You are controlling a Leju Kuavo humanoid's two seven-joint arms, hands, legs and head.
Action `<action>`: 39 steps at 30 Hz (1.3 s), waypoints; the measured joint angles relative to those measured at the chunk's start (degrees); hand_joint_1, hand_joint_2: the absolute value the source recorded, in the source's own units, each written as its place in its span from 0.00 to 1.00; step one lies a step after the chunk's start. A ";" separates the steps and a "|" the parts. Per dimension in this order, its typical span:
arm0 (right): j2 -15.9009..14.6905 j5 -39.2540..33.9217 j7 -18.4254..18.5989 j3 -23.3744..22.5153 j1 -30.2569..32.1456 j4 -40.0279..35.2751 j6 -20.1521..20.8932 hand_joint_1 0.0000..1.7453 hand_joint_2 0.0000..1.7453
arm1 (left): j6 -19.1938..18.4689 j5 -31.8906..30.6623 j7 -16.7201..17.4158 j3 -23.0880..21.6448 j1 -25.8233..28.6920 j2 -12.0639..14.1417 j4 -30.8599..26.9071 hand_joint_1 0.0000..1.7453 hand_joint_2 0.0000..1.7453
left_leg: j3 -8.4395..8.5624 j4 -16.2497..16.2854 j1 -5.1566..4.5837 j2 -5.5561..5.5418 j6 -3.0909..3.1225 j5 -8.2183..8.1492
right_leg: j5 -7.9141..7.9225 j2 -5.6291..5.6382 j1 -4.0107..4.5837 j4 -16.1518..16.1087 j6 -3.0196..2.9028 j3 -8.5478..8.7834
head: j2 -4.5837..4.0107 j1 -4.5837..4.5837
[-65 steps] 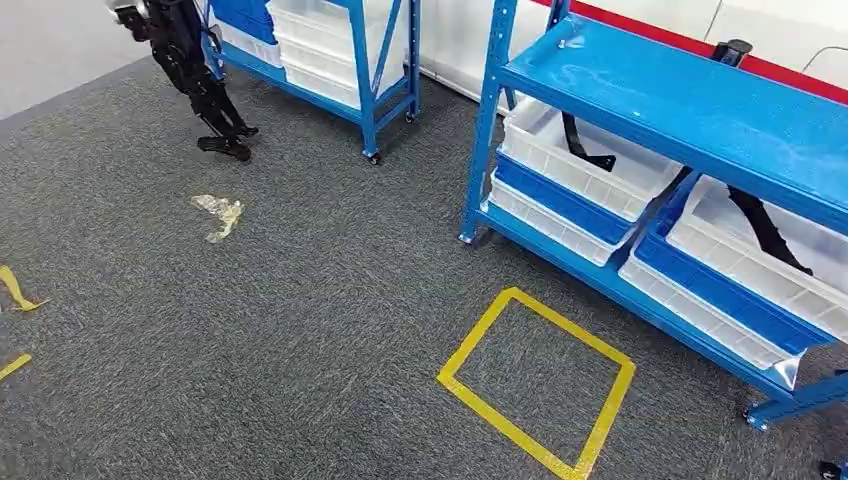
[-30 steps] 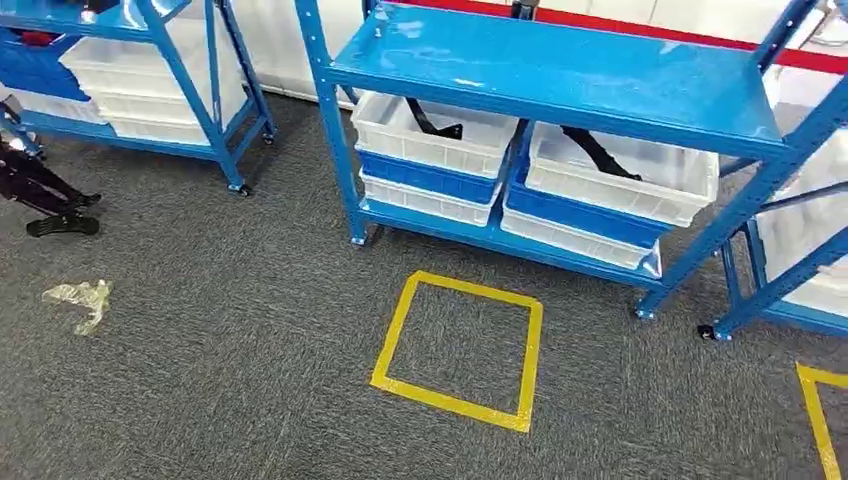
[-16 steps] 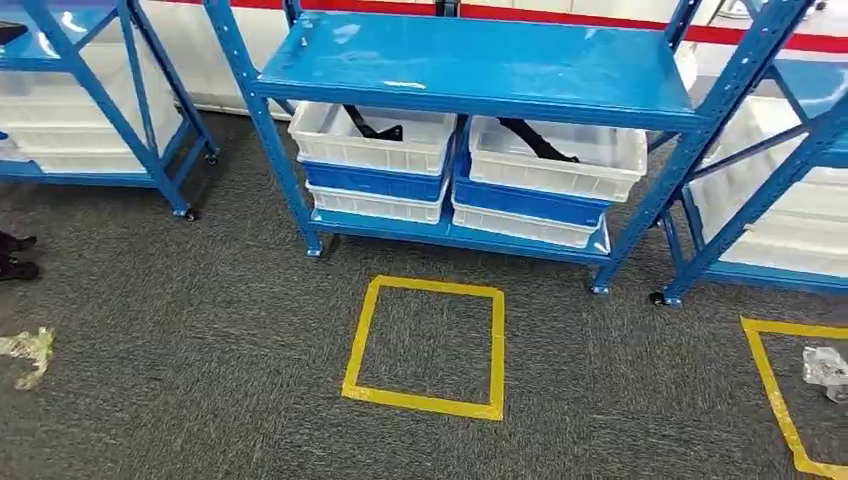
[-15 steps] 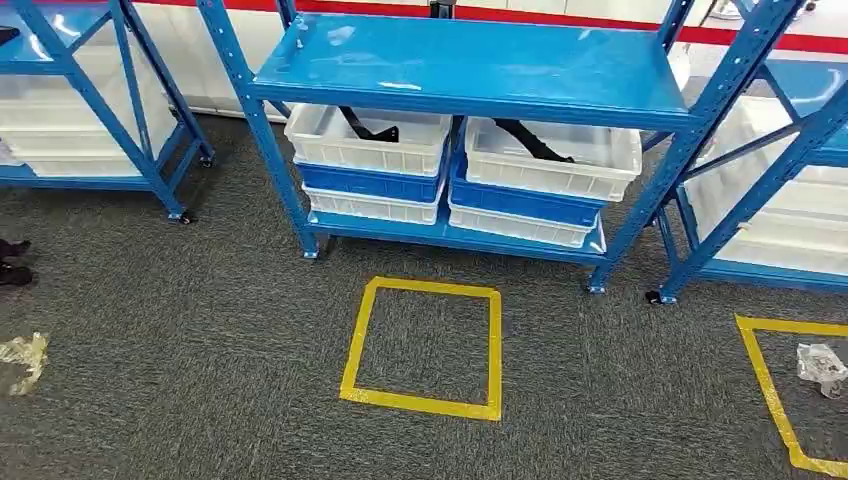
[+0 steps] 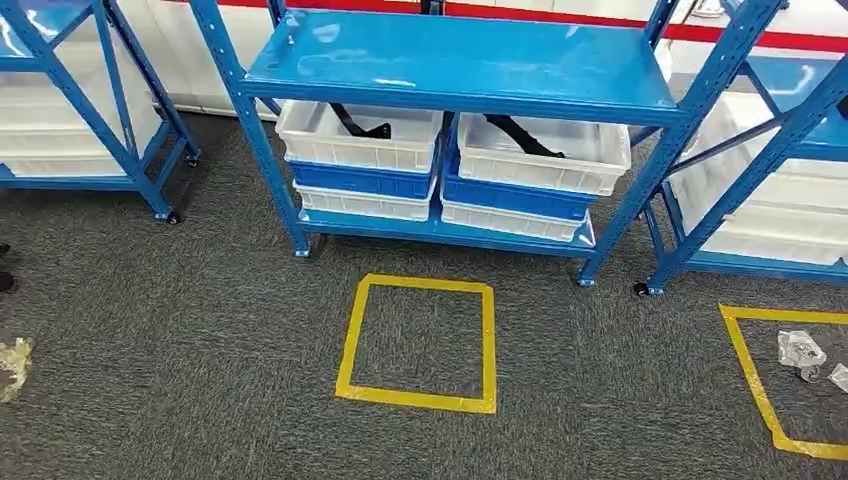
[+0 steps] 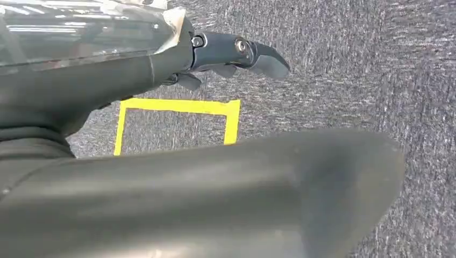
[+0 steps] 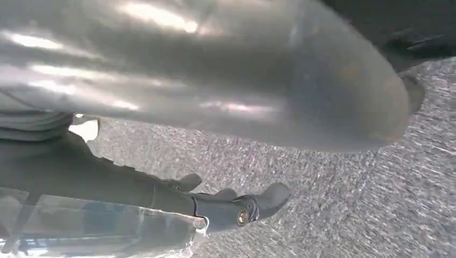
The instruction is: Take the parts from the cabinet and place them on the table.
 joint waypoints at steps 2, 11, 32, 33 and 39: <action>0.04 -0.02 0.00 0.00 0.19 0.02 0.00 0.00 0.00 | 0.00 0.00 0.05 0.00 -0.01 0.00 0.00 0.00 0.00 | 0.13 -0.41 0.23 0.01 -0.65 0.41 | -0.02 0.04 0.37 0.20 -0.86 -0.21 | 0.00 -0.11; 0.02 -0.04 0.00 0.00 0.23 0.02 0.09 0.00 0.00 | 0.02 0.00 0.09 0.00 0.11 0.04 0.00 0.00 0.00 | -7.67 14.80 0.82 -1.09 -1.78 -5.05 | 0.16 0.52 0.02 -0.15 -2.86 0.26 | 0.00 -0.48; 0.04 0.02 -0.02 0.00 0.14 0.02 0.09 0.00 0.00 | -0.02 -0.07 0.13 0.00 0.00 0.07 0.00 0.00 0.00 | -0.38 -0.06 -0.27 -1.07 -0.06 0.35 | 0.14 0.02 0.48 0.09 -1.00 -0.46 | 0.00 -0.24; 0.04 0.02 -0.02 0.00 0.16 0.02 0.09 0.00 0.00 | -0.02 -0.07 0.13 0.00 0.00 0.07 0.00 0.00 0.00 | -0.36 -0.21 -0.14 -1.06 -0.26 0.47 | 0.21 0.04 0.69 0.11 -1.25 -0.48 | 0.00 -0.17; -0.02 0.02 -0.02 -0.02 0.20 0.02 0.09 0.00 0.00 | -0.05 -0.09 0.13 -0.02 0.04 0.02 0.00 0.00 0.00 | -8.19 15.86 0.34 -1.14 -1.85 -7.73 | 0.43 0.11 0.28 -0.19 -3.31 -0.31 | 0.00 -0.44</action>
